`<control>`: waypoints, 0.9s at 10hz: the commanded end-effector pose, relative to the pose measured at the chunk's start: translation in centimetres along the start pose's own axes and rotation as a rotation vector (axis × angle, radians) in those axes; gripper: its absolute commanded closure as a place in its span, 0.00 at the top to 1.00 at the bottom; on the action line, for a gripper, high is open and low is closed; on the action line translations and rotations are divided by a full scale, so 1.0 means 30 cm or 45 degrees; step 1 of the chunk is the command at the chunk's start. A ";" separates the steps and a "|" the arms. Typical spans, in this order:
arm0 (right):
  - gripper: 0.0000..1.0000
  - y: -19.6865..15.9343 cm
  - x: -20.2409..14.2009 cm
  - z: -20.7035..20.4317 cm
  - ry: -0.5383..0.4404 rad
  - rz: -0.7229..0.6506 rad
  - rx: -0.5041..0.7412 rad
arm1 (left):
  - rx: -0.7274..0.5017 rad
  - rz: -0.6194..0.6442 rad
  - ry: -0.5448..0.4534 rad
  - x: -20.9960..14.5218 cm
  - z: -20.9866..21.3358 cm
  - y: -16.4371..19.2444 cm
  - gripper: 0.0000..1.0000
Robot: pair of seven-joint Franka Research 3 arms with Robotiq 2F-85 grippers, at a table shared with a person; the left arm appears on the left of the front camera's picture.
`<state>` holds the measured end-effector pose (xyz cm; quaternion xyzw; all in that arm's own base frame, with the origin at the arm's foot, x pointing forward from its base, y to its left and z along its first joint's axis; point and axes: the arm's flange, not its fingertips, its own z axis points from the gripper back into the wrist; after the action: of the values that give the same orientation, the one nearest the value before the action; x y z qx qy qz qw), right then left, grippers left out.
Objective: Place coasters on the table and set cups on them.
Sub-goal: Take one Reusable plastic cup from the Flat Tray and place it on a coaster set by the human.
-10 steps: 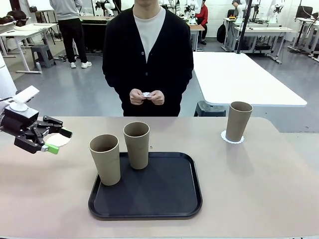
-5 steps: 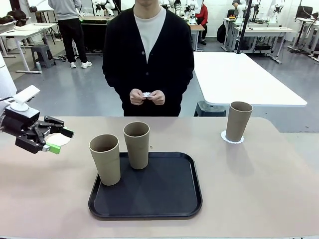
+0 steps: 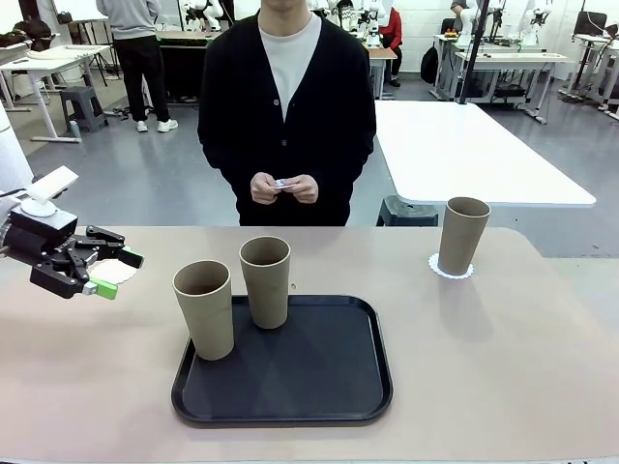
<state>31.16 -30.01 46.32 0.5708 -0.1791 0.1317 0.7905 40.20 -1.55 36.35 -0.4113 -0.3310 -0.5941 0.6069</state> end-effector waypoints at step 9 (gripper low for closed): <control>1.00 0.001 -0.001 -0.001 0.000 0.009 0.006 | -0.009 -0.083 -0.344 -0.176 -0.135 0.101 1.00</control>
<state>31.13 -30.04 46.32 0.5707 -0.1793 0.1313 0.7905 41.62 -2.52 29.87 -0.4873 -0.4034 -0.5544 0.5407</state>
